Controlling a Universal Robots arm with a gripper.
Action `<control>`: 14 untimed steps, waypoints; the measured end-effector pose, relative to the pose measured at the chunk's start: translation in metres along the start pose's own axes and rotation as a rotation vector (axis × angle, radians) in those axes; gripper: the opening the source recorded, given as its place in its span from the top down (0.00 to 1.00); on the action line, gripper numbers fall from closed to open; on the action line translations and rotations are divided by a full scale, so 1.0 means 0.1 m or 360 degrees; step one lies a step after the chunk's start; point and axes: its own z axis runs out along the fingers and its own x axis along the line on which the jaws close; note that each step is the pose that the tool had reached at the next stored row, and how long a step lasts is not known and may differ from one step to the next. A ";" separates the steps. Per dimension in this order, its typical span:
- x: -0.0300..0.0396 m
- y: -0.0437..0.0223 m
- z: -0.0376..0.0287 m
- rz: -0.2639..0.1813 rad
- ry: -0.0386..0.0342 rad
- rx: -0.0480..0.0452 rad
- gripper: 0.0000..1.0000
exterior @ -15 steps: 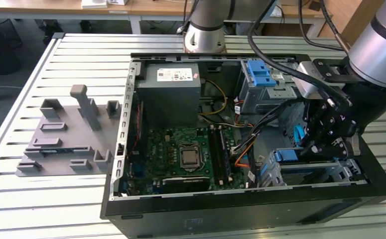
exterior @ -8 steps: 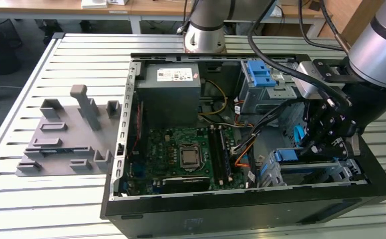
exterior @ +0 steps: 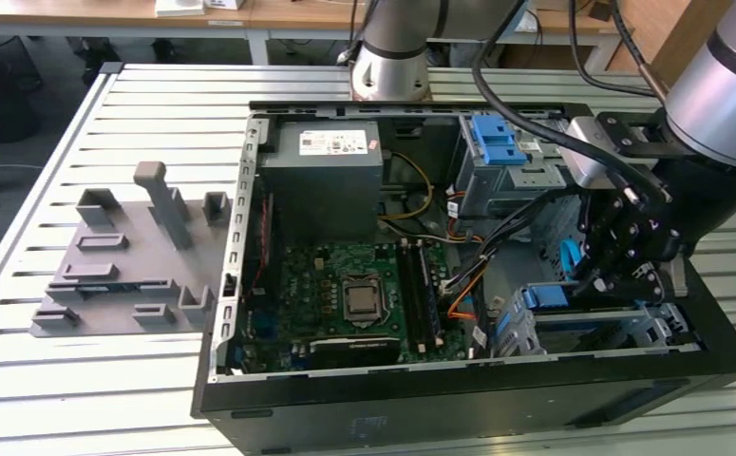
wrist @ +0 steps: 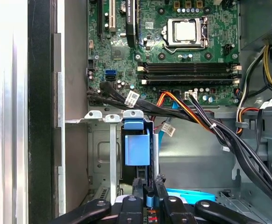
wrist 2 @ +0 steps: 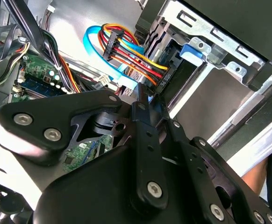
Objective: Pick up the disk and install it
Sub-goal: 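Insert the second disk wire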
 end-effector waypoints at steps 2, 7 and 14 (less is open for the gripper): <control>0.000 0.000 -0.022 0.0000 0.0001 0.0000 0.77; 0.000 0.001 -0.028 0.0000 0.0001 0.0000 0.77; 0.000 0.002 -0.079 0.0000 0.0001 0.0000 0.77</control>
